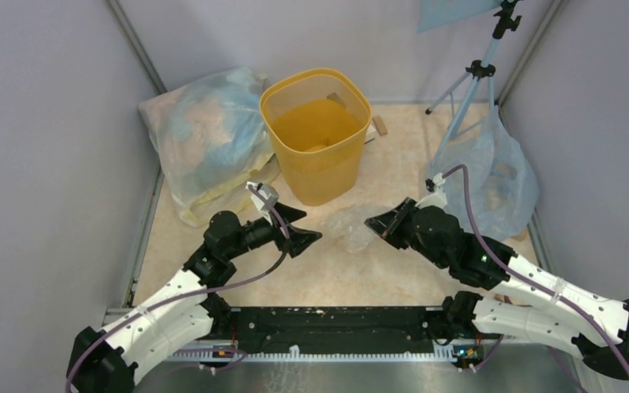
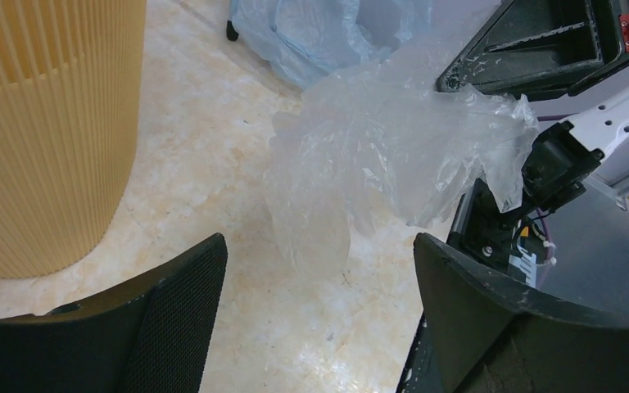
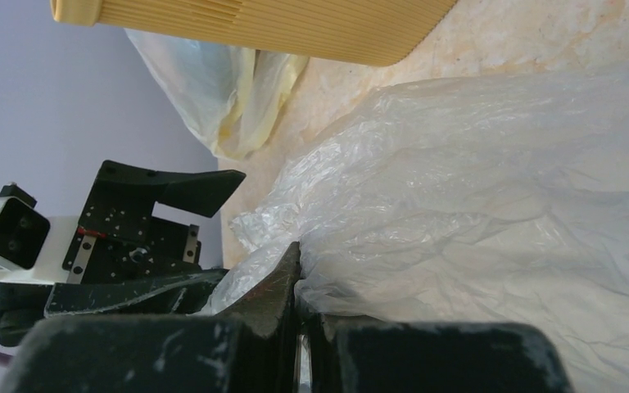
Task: Put the trash bags into the trash bin
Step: Unfold the trash bag at the center of the board.
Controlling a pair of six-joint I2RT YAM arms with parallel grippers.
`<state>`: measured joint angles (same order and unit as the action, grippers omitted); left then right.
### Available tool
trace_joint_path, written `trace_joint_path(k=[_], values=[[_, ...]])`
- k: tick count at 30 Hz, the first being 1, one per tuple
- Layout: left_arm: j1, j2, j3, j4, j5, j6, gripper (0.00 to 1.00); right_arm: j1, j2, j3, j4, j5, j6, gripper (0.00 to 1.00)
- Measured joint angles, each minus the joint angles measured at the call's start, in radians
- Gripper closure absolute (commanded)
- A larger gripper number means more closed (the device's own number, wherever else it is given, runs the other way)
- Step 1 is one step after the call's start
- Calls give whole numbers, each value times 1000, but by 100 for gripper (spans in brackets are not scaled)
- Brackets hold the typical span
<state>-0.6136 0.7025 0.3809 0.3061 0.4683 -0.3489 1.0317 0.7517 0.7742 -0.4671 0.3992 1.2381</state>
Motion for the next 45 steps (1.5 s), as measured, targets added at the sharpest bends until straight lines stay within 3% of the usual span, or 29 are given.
trace_joint_path(k=[4, 7, 13, 14, 17, 23, 26, 29, 37, 45], values=[[-18, 69, 0, 54, 14, 11, 18, 0, 8, 0, 2, 0, 4, 100], [-27, 129, 0, 79, 19, 22, 32, 0, 15, 0, 2, -2, 4, 100], [-34, 200, 0, 111, 13, 39, 100, 0, 29, 0, 3, -5, 4, 100], [-34, 201, 1, 112, 7, 45, 100, 0, 31, 0, 3, -5, 4, 100], [-35, 187, 16, 76, -24, 60, 100, 0, 32, 1, -2, 1, 3, 87], [-35, 91, 136, -129, -131, 57, 100, 0, 41, 46, -82, 124, -69, 51], [-35, 69, 217, -235, -164, 38, 100, 0, 69, 100, -78, 156, -254, 26], [-35, 66, 306, -352, -174, 13, 100, 0, 126, 188, -71, 83, -473, 15], [-35, 106, 514, -602, -203, -35, 100, 9, 151, 255, -92, -51, -783, 11], [-35, 123, 527, -639, -155, -86, 100, 27, 116, 256, -71, -158, -881, 9]])
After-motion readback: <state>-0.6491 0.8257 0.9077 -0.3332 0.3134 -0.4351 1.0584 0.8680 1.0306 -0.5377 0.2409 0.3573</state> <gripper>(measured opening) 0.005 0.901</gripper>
